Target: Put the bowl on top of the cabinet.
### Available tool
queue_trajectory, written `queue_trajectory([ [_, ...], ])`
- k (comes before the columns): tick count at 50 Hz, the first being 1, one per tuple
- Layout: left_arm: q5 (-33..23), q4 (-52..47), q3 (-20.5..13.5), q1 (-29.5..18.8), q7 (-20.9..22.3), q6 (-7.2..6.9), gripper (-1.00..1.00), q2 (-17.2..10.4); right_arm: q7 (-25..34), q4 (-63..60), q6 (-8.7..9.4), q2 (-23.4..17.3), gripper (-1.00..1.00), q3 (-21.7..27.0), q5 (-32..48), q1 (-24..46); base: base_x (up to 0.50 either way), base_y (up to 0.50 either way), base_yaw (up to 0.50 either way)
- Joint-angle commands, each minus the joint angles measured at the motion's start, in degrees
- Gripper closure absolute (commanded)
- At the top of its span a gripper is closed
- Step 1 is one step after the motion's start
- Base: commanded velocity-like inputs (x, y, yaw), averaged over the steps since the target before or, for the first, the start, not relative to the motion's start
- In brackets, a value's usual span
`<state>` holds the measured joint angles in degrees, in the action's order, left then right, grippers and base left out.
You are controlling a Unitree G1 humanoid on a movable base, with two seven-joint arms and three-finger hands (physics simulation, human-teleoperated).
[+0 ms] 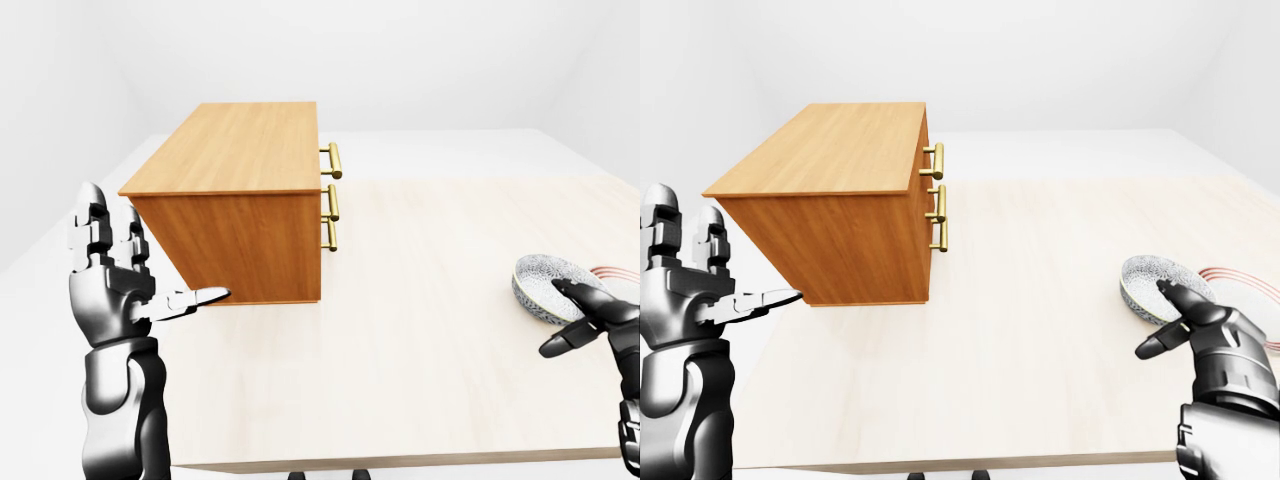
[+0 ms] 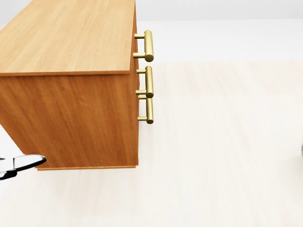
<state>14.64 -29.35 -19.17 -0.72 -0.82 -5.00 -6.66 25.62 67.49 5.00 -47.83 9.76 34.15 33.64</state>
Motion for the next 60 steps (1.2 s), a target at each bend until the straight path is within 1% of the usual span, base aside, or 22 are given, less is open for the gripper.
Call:
queue_trajectory([
  [1,-0.5,4.8,1.3,-0.5,0.0,0.0,-1.0,0.7,-0.8,5.0,0.0,0.7,-1.0,-1.4,1.2,1.7,0.0,0.0,0.0],
  [8,-0.5,5.0,1.3,-0.6,0.0,0.0,-1.0,0.6,-1.7,5.5,0.0,2.0,-1.0,-2.0,2.2,4.1,0.0,0.0,0.0],
  [24,-0.6,4.8,1.4,-0.4,0.1,0.0,-1.0,0.8,-2.2,5.7,0.0,2.6,-1.0,-2.0,2.6,4.7,0.0,0.0,0.0],
  [31,-0.8,5.4,1.5,-0.4,0.2,0.0,-1.0,0.8,-3.6,6.7,0.0,4.1,-1.0,-1.9,1.5,2.9,0.0,0.0,0.0],
  [52,-1.1,5.4,1.8,-0.2,0.2,0.0,-1.0,0.9,-4.2,7.2,0.0,4.7,-1.0,-1.9,-0.1,1.1,0.0,0.0,0.0],
  [53,-1.1,5.4,1.8,-0.2,0.2,0.0,-1.0,0.9,-4.2,7.2,0.0,4.7,-0.04,-1.8,-0.2,1.1,0.0,0.0,0.0],
  [54,-1.1,5.3,1.8,-0.3,0.2,0.0,-1.0,0.9,-4.2,7.1,0.0,4.5,1.0,-1.7,-0.4,1.1,0.0,0.0,0.0],
  [60,-1.1,5.7,1.8,-0.3,0.3,0.0,-1.0,0.9,-4.2,7.0,0.0,4.4,1.0,-1.8,-0.4,1.2,0.0,0.0,0.0],
])
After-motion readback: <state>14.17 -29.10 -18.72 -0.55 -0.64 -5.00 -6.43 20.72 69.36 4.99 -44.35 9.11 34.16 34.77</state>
